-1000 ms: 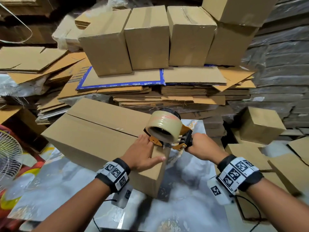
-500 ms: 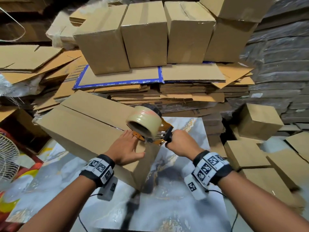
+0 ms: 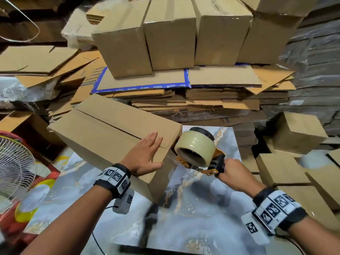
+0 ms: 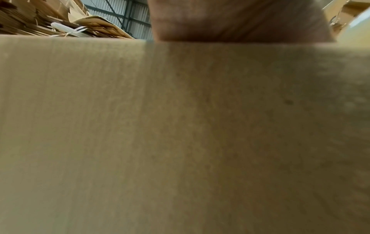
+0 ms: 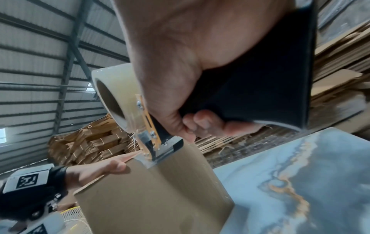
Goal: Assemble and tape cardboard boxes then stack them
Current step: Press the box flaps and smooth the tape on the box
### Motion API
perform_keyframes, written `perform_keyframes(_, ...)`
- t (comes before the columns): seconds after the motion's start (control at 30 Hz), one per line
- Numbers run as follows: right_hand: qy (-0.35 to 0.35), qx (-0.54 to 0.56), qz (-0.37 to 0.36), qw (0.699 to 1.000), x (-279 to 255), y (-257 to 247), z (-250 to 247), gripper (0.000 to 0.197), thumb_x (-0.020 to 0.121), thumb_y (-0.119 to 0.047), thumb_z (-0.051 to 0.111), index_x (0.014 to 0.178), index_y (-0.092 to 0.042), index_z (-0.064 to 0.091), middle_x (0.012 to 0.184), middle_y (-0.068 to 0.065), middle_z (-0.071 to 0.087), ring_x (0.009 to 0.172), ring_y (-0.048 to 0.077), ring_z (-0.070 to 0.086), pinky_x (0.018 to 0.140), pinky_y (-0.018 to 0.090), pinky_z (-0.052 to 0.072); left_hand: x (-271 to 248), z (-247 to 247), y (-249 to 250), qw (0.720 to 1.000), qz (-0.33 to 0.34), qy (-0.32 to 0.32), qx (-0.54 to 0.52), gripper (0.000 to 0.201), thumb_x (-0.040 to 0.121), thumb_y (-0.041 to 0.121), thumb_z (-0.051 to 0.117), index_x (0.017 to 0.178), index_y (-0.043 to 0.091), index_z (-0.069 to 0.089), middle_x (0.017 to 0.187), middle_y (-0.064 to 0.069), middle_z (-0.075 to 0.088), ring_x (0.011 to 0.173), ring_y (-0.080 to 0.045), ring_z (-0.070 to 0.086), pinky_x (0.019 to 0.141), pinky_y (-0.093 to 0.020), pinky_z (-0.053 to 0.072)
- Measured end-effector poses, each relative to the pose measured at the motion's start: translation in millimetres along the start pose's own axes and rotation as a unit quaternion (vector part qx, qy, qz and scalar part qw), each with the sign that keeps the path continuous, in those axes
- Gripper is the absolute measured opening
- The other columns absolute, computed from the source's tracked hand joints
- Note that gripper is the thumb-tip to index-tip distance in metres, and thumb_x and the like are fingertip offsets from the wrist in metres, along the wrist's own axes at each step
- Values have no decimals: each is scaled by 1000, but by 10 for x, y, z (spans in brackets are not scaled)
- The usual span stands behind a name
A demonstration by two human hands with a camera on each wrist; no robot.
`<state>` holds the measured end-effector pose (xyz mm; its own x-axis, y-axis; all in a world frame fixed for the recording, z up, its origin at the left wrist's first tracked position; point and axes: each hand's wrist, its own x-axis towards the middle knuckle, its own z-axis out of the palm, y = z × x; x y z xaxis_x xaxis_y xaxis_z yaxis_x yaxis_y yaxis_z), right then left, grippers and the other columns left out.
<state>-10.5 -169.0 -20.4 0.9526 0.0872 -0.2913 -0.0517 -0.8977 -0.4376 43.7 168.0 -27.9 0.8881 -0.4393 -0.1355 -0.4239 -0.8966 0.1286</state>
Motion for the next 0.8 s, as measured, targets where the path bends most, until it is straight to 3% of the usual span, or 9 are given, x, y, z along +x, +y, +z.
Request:
perform_keyframes(0.23, 10, -57, -11, 998, -39, -10, 95, 17, 82, -18, 60, 70, -16, 50, 69, 5, 54, 65, 30, 52, 45, 30, 27, -17, -8, 22, 1000, -10, -8, 7, 107, 74, 73, 25, 161, 22, -9, 165, -6, -21, 154, -17, -16, 127, -38, -2)
perform_keyframes(0.37, -26, 9, 2, 1000, 180, -133, 212, 31, 84, -16, 62, 63, -20, 40, 63, 2, 49, 68, 30, 54, 46, 28, 29, -4, -3, 33, 1000, -16, -10, 7, 107, 74, 72, 24, 162, 20, -8, 166, -7, -19, 154, -18, -16, 126, -37, -3)
perform_keyframes(0.4, -38, 17, 17, 999, 226, -131, 208, 29, 84, -16, 63, 65, -19, 41, 66, 2, 52, 72, 30, 55, 49, 28, 32, -1, 4, 38, 1000, -21, -9, 6, 107, 74, 72, 24, 162, 20, -7, 167, -8, -18, 155, -18, -15, 126, -37, -3)
perform_keyframes(0.47, -65, 2, 41, 997, 263, -74, 204, 18, 89, -20, 63, 80, -16, 48, 88, 9, 64, 84, 31, 60, 61, 28, 40, -17, 15, 52, 1000, -31, -3, -1, 107, 74, 72, 25, 162, 20, -6, 168, -8, -16, 155, -19, -14, 125, -35, -4)
perform_keyframes(0.53, -102, 11, 64, 993, 225, 26, 293, 13, 93, -19, 62, 91, -15, 50, 102, 16, 66, 94, 35, 62, 70, 29, 41, -42, 24, 74, 999, -39, 2, -8, 106, 75, 72, 26, 162, 19, -5, 168, -9, -15, 155, -20, -12, 124, -35, -4)
perform_keyframes(0.6, -114, 107, 103, 982, 225, 154, 512, 16, 92, -11, 62, 81, -13, 51, 81, 11, 62, 76, 30, 59, 63, 28, 40, -52, 34, 102, 998, -52, 10, -15, 106, 76, 72, 25, 162, 18, -4, 168, -10, -15, 156, -21, -11, 124, -36, -3)
perform_keyframes(0.7, -125, 357, 206, 902, 359, 309, 884, 29, 88, 0, 61, 64, -11, 48, 48, 5, 47, 39, 17, 41, 45, 23, 34, -56, 71, 150, 997, -75, 18, -20, 106, 77, 73, 24, 162, 16, -3, 167, -11, -14, 156, -23, -10, 125, -39, 0)
perform_keyframes(0.8, -135, 506, 289, 801, 553, 394, 1212, 32, 93, -3, 56, 64, -12, 46, 44, 4, 40, 33, 16, 34, 41, 21, 32, -67, 83, 162, 996, -83, 18, -17, 106, 78, 74, 23, 162, 15, -5, 166, -11, -16, 156, -23, -11, 126, -40, 1)
